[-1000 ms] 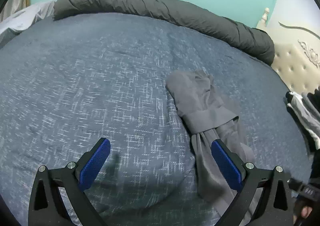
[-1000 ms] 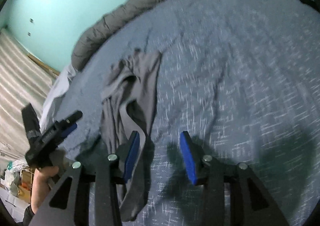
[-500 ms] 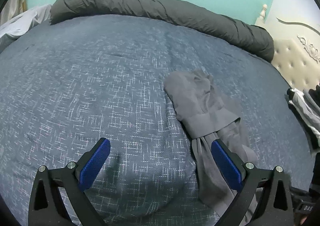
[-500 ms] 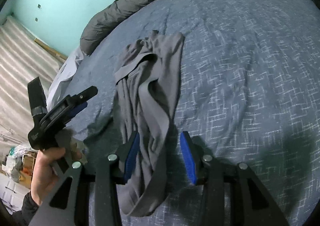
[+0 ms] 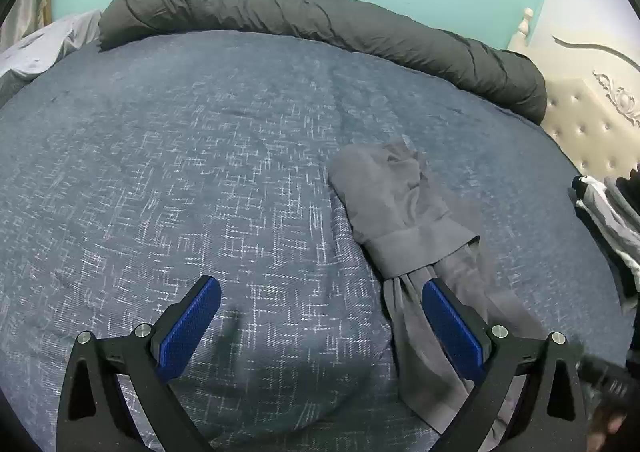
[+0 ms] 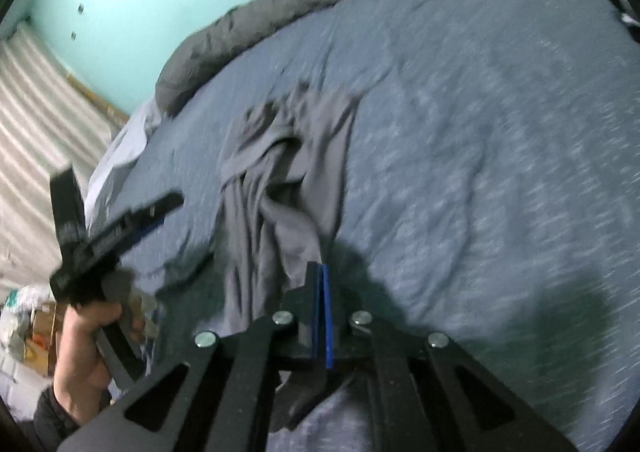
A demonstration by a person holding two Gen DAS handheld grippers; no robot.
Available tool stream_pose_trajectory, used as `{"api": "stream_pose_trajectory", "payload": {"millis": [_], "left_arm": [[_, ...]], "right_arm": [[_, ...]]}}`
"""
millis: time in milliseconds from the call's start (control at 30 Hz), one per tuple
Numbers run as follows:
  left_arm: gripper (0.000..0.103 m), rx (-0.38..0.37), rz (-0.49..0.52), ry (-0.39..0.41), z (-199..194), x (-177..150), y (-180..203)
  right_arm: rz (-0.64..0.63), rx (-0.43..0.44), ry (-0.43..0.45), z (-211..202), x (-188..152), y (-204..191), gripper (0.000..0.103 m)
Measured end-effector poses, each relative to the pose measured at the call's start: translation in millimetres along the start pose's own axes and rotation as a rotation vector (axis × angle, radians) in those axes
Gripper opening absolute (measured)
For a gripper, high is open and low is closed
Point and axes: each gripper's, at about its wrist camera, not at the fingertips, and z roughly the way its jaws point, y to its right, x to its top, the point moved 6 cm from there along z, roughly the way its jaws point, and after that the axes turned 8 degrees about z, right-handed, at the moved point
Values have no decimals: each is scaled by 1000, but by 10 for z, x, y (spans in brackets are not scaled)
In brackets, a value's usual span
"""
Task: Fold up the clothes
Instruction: 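Close the left gripper on the garment's waistband edge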
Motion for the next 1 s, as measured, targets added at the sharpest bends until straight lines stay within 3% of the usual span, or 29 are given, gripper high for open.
{"api": "stream_pose_trajectory", "payload": {"millis": [267,567,733,967,1000], "left_arm": [[102,-10,70,-21,94,14,149],[100,-4,144,-38,272,60,269],[78,-9,158,-63,399,66,278],[72,-28,201,-57,401,73,380],[63,-35,211,-59,415,71,396]], "right_arm": [[44,-62,126,-165,351,262,1],[41,-36,120,-123,364,285,1],[45,-28,110,-94,370,300,1],[52,-20,103,-84,373,293,1],[51,-19,103,-82,371,287,1]]}}
